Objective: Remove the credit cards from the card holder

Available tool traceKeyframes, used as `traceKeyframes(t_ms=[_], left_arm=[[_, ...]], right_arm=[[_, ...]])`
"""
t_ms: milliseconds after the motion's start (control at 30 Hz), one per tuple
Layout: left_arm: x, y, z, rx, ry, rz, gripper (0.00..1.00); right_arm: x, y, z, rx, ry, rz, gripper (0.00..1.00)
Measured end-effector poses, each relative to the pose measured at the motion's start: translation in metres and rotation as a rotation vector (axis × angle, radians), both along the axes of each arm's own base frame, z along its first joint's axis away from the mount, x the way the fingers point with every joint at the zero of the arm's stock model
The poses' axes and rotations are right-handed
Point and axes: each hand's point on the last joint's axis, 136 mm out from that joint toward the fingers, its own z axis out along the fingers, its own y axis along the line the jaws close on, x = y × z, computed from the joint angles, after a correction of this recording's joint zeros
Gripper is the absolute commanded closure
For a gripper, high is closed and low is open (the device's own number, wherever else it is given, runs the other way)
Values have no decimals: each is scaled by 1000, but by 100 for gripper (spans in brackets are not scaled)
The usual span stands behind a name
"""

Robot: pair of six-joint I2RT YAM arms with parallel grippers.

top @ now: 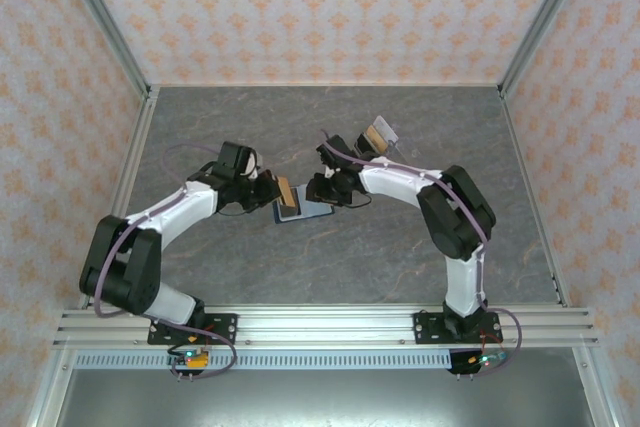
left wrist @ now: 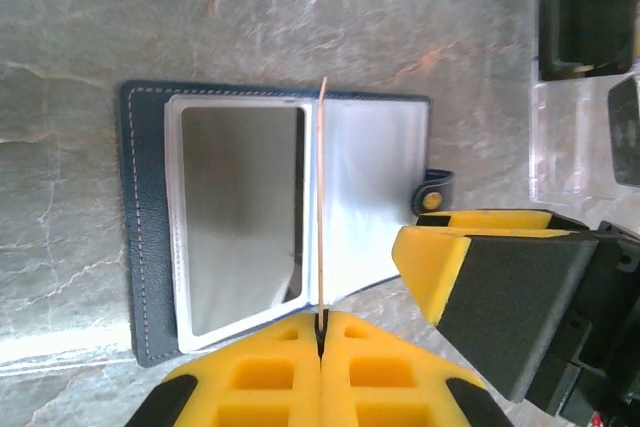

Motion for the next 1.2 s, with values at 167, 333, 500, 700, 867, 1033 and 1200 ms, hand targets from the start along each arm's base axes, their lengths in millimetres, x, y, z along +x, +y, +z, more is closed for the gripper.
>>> traceKeyframes(t_ms=[167, 333, 500, 700, 867, 1033, 1200], left_arm=[[0, 0, 33, -30, -90, 6, 94], [9, -10, 58, -121, -154, 13, 94], [18, -23, 80, -234, -206, 14, 94], [22, -34, 100, -343, -242, 3, 95], [22, -38, 107, -390, -243, -1, 95], [25, -39, 114, -423, -255, 0, 94], [27, -36, 118, -441, -256, 9, 86]], right_arm=[[9, 8, 48, 164, -78, 12, 37], [21, 12, 88, 388, -115, -2, 32], [30, 14, 113, 564, -99, -12, 32], [26, 26, 137, 678, -94, 34, 38], [27, 30, 154, 757, -96, 43, 53], [32, 24, 159, 800, -80, 17, 76], [34, 22, 161, 820, -74, 1, 92]])
